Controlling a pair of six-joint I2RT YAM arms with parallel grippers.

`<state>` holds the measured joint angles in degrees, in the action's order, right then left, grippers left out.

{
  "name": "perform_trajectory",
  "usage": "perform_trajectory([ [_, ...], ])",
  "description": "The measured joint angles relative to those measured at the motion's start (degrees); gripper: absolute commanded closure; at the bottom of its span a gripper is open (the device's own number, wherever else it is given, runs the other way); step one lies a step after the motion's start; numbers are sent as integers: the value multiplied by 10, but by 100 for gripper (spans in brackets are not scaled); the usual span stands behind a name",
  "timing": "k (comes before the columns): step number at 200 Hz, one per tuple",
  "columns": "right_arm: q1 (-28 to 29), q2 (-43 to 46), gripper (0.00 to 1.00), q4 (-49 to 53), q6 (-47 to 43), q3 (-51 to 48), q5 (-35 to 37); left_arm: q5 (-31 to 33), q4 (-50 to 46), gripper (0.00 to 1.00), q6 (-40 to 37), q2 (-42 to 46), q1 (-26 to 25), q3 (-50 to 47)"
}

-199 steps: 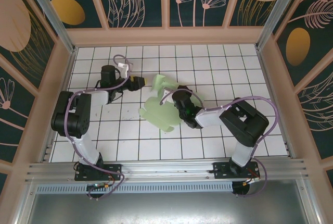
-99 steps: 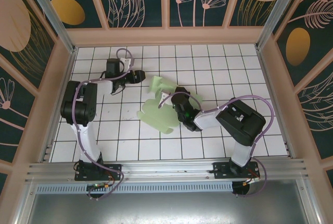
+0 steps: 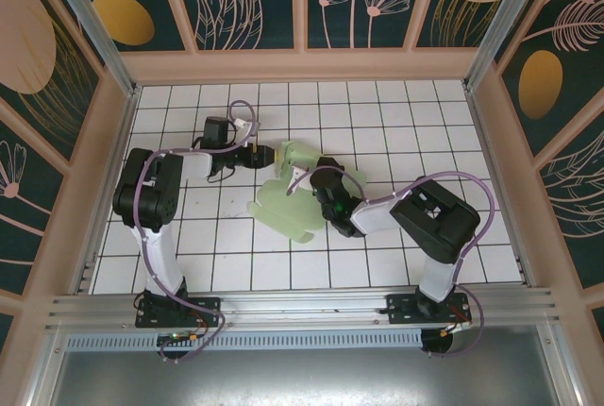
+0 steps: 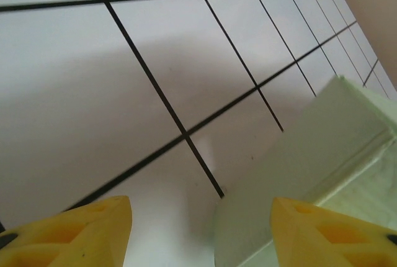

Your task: Fold the paper box

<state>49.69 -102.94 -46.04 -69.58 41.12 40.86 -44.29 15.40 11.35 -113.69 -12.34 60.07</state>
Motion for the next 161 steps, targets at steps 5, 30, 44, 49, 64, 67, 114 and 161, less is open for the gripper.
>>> perform_trajectory([
  [5, 0, 0, 100, 0, 0, 1, -1, -3, 2, 39, 0, 2, 0, -4],
  [30, -2, 0, 100, 1, 0, 6, -2, -14, 16, 39, 1, 7, -4, -20],
  [44, -2, 0, 100, 2, 0, 8, -3, -19, 21, 39, 2, 8, -9, -24],
  [49, -2, 0, 100, 2, 0, 8, -3, -19, 24, 39, 2, 8, -12, -24],
  [64, -2, -1, 100, 2, 0, 9, -3, -21, 27, 39, 3, 8, -19, -24],
  [67, -2, -1, 100, 3, 0, 9, -3, -20, 28, 39, 3, 8, -20, -24],
  [114, -2, -1, 100, 17, 7, 14, -3, -20, 33, 40, 5, 8, -32, -24],
  [161, -2, -1, 100, 44, 25, 26, -5, -19, 37, 40, 4, 8, -40, -24],
])
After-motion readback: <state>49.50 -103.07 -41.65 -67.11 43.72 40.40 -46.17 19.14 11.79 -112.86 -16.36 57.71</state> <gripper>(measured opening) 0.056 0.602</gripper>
